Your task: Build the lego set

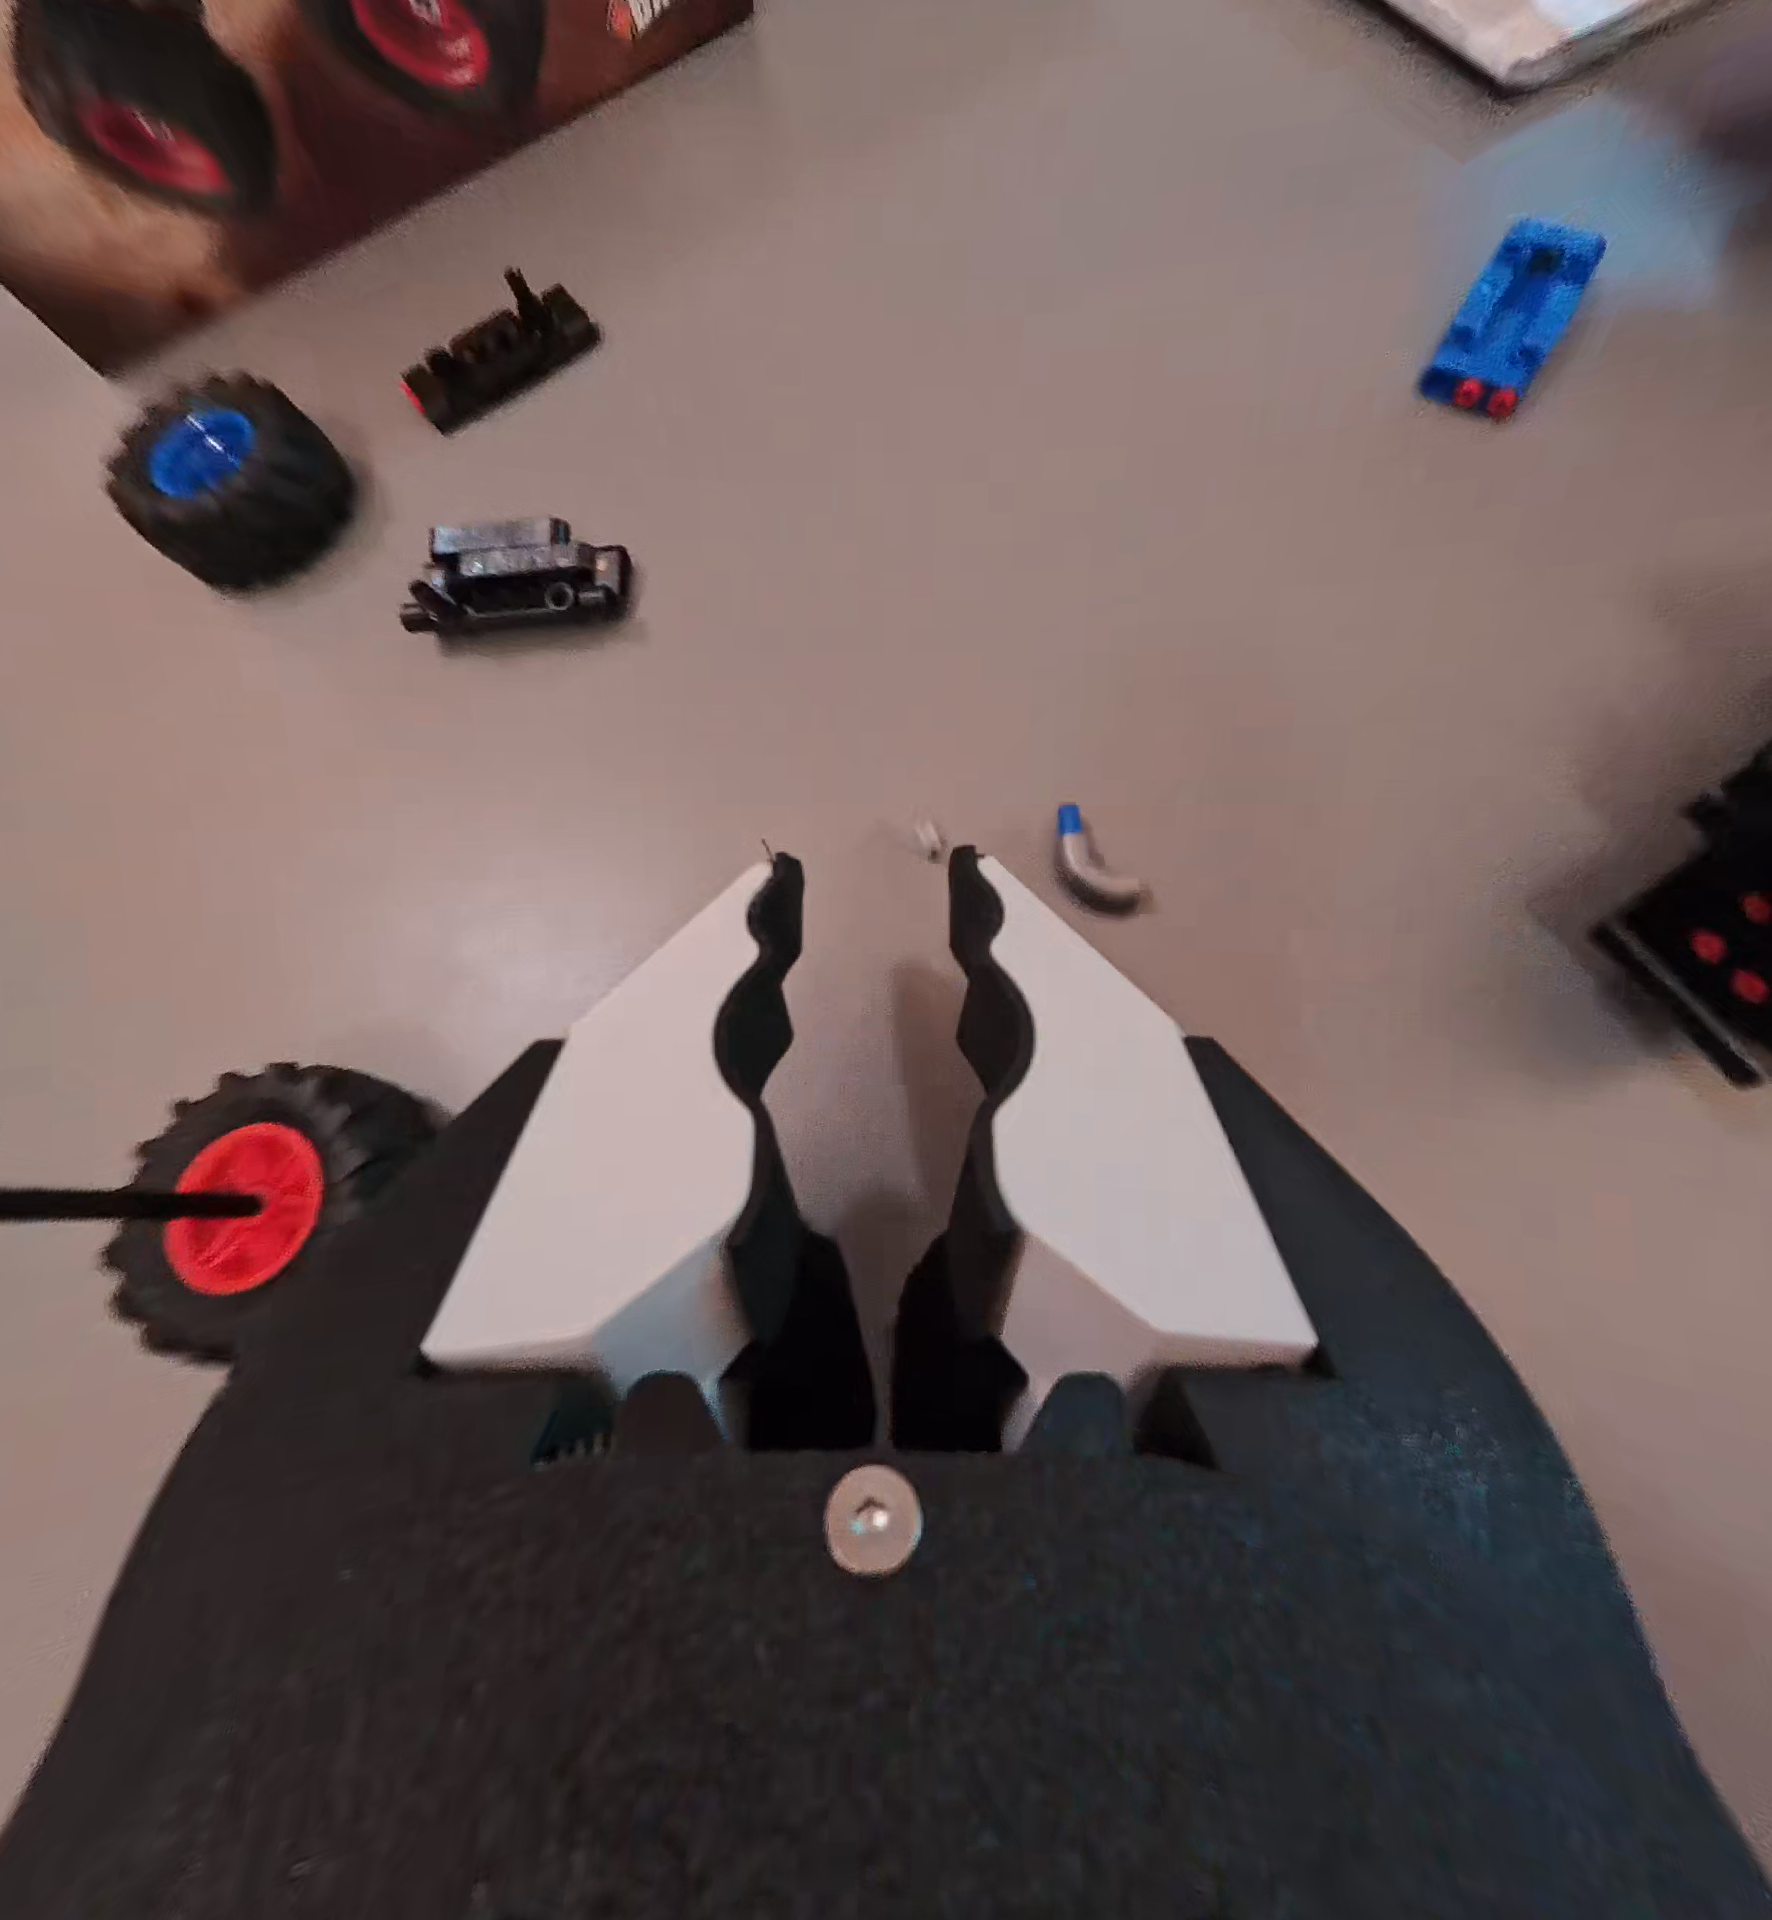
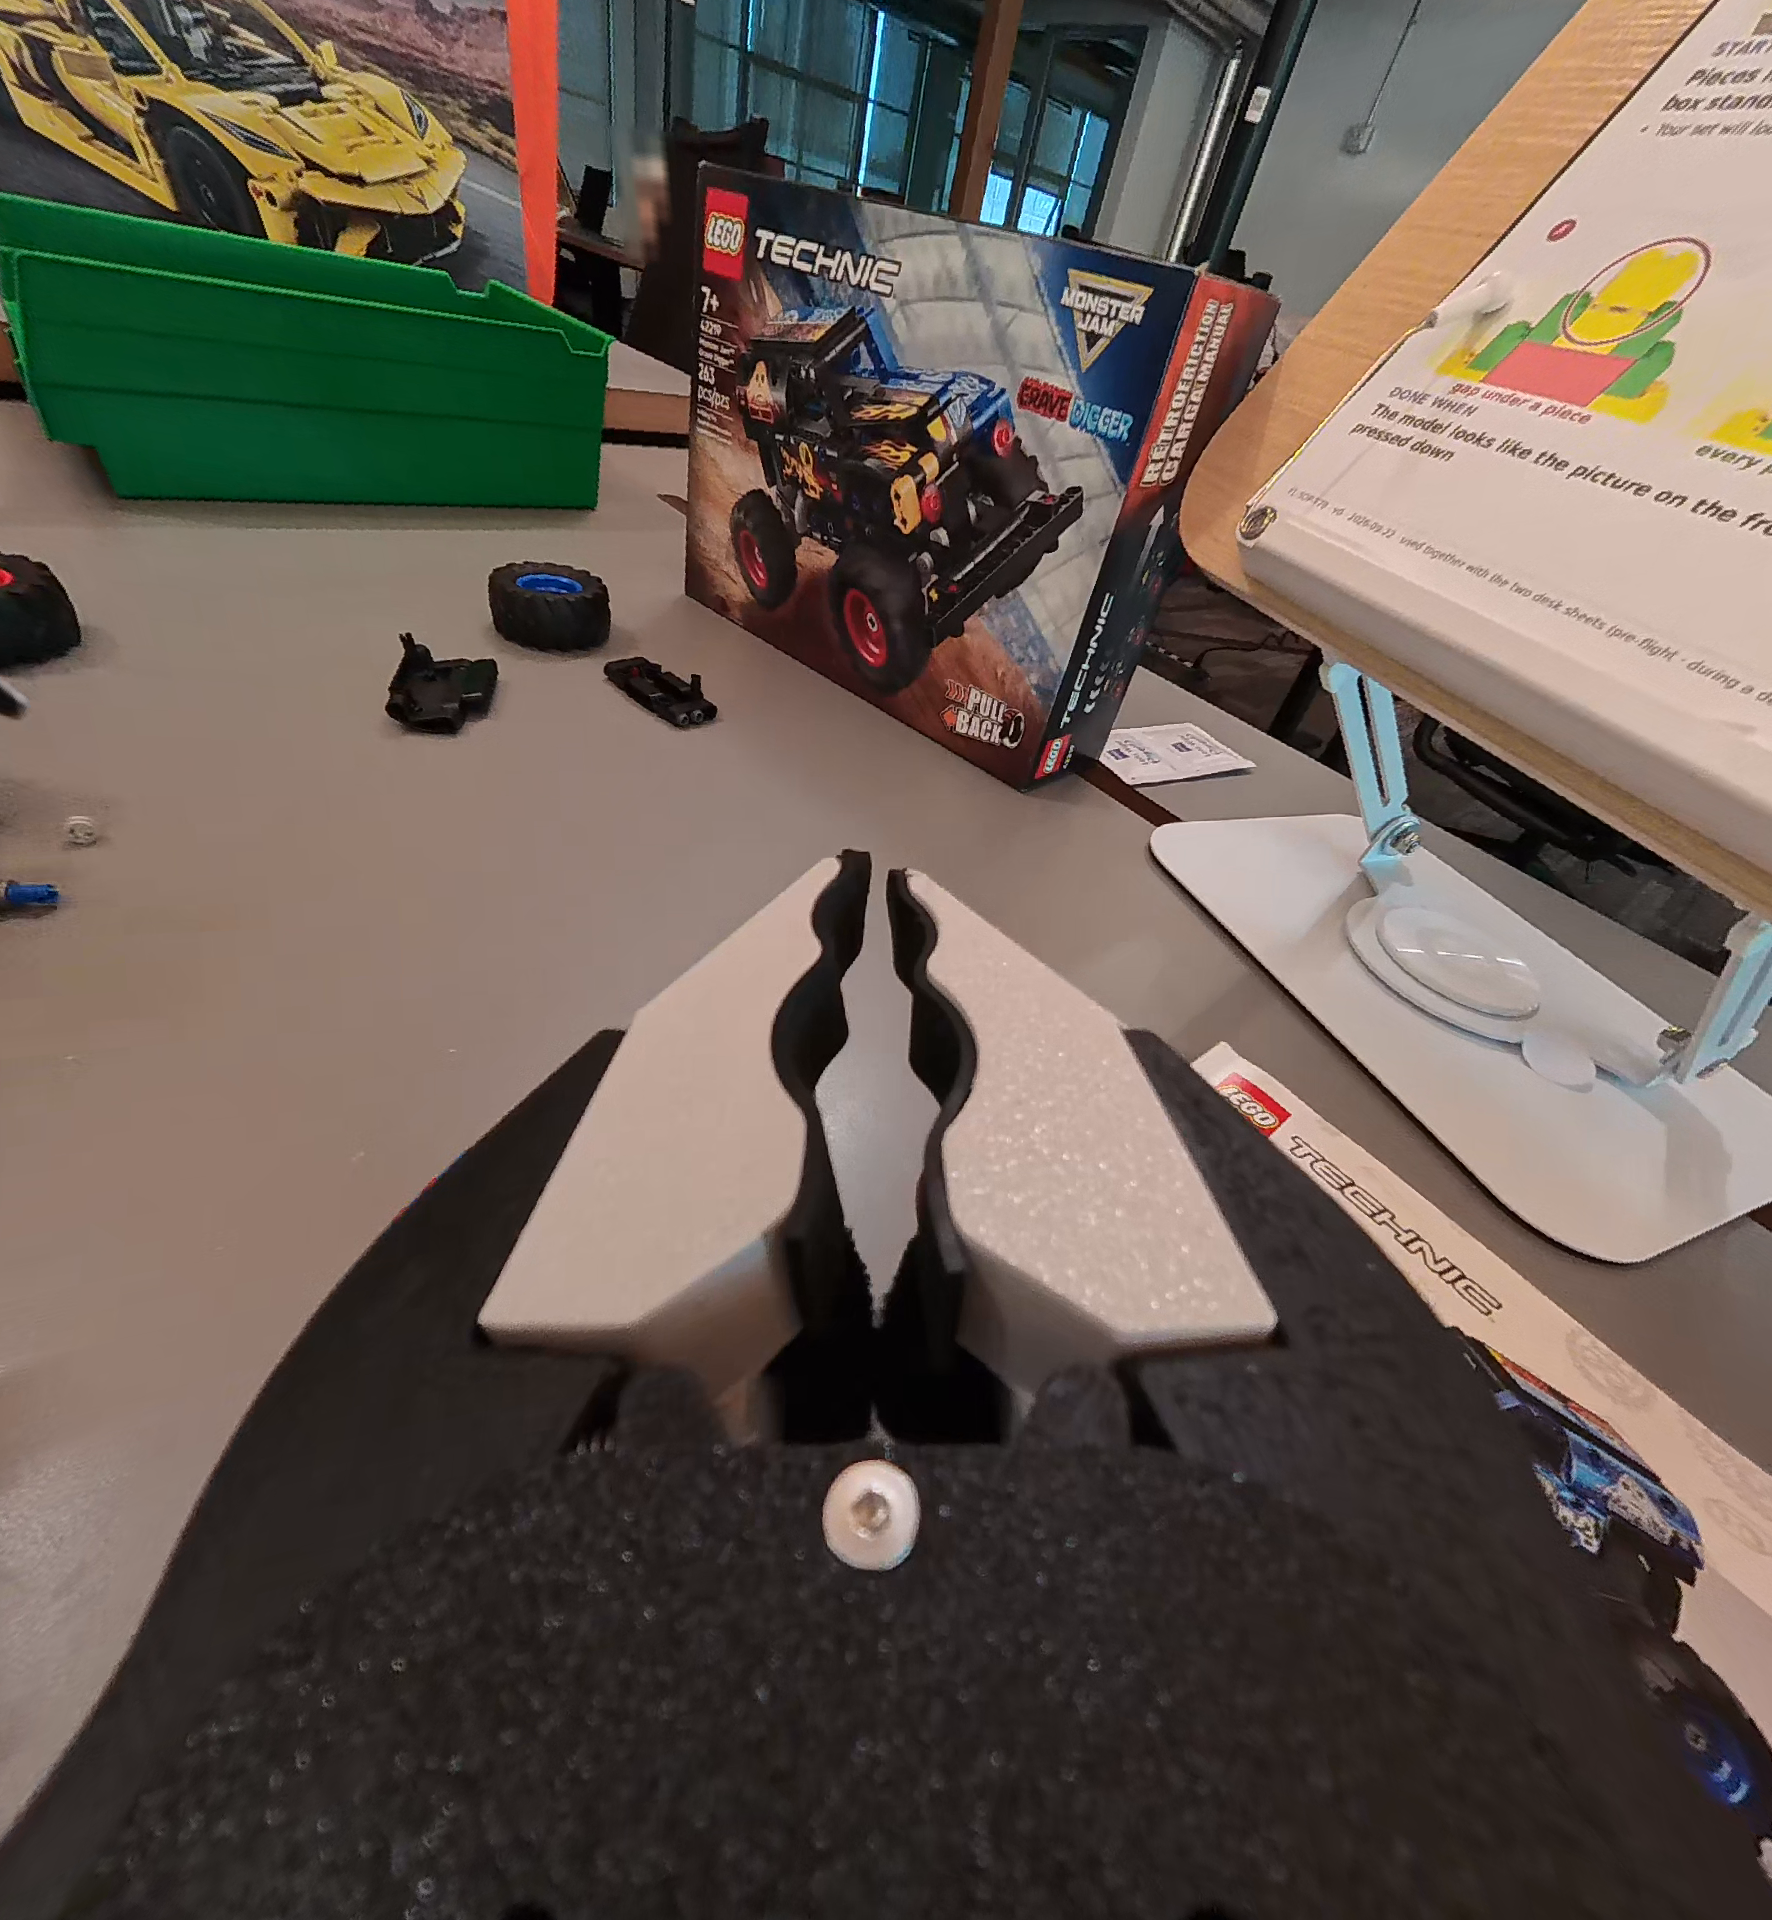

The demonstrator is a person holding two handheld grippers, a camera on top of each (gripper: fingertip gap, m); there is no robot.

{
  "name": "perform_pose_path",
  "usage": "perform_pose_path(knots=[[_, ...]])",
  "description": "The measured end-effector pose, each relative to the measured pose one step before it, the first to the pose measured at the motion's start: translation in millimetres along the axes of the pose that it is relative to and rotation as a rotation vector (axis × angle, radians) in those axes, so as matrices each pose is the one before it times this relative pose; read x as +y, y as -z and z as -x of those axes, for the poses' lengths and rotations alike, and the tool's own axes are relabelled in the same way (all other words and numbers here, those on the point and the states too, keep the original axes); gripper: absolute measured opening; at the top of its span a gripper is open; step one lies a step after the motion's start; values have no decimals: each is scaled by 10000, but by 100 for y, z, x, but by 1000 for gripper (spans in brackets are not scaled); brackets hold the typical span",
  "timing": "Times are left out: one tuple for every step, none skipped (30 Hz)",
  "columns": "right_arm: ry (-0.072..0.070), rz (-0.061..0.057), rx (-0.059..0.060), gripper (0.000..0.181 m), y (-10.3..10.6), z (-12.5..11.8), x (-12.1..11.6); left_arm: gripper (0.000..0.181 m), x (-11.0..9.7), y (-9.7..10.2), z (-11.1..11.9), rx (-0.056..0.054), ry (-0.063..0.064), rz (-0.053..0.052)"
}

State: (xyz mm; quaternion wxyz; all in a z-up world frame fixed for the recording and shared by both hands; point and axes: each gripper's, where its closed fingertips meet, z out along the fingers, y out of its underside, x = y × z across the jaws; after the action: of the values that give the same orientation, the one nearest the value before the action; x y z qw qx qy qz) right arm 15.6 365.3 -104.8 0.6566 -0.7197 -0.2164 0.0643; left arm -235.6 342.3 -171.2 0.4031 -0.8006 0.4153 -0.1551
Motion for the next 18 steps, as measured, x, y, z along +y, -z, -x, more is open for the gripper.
perform_pose_path(knots=[[14,-13,-4,4,53,34,-58,28,75,-571,-61,323,456,10],[24,-21,-8,4,39,27,-81,28,135,-414,-196,279,314,55],[8,-27,-9,4,29,0,-61,28,187,-324,-152,123,93,84],[-13,-13,-20,4,-6,-20,-26,28,221,-279,-113,-10,-94,87],[-25,16,-31,4,-38,-30,54,28,175,-247,-91,-87,-150,48],[-36,38,-46,4,-48,-19,106,29,109,-190,-46,-115,-150,64],[-30,28,-19,4,-44,-37,119,29,-14,-129,-46,-92,-142,52],[-31,16,-29,4,-30,-19,42,29,-177,-87,-45,-57,-82,-49],[-36,-12,-28,4,-20,-7,-15,29,-146,-103,-46,-14,-41,-31],[-19,-4,-20,4,-8,5,-10,28,7,-142,-81,33,-44,69],[-4,-4,-10,4,2,8,-3,19,115,-139,26,-2,-18,116],[1,2,-21,4,6,42,1,16,121,-103,74,-15,-1,100],[-1,15,-25,4,3,53,17,13,99,-54,24,21,-34,69],[13,-5,0,4,6,17,-11,10,35,16,103,-35,-54,8],[23,-9,-5,4,3,41,-10,7,26,58,170,-63,-76,-21],[11,18,-22,4,-9,45,18,5,-7,172,138,-25,-95,-62],[-6,20,-31,4,-12,57,22,4,-117,353,205,-19,-45,-150],[-18,-7,-31,4,-3,54,-19,4,-178,530,95,124,14,-163]])
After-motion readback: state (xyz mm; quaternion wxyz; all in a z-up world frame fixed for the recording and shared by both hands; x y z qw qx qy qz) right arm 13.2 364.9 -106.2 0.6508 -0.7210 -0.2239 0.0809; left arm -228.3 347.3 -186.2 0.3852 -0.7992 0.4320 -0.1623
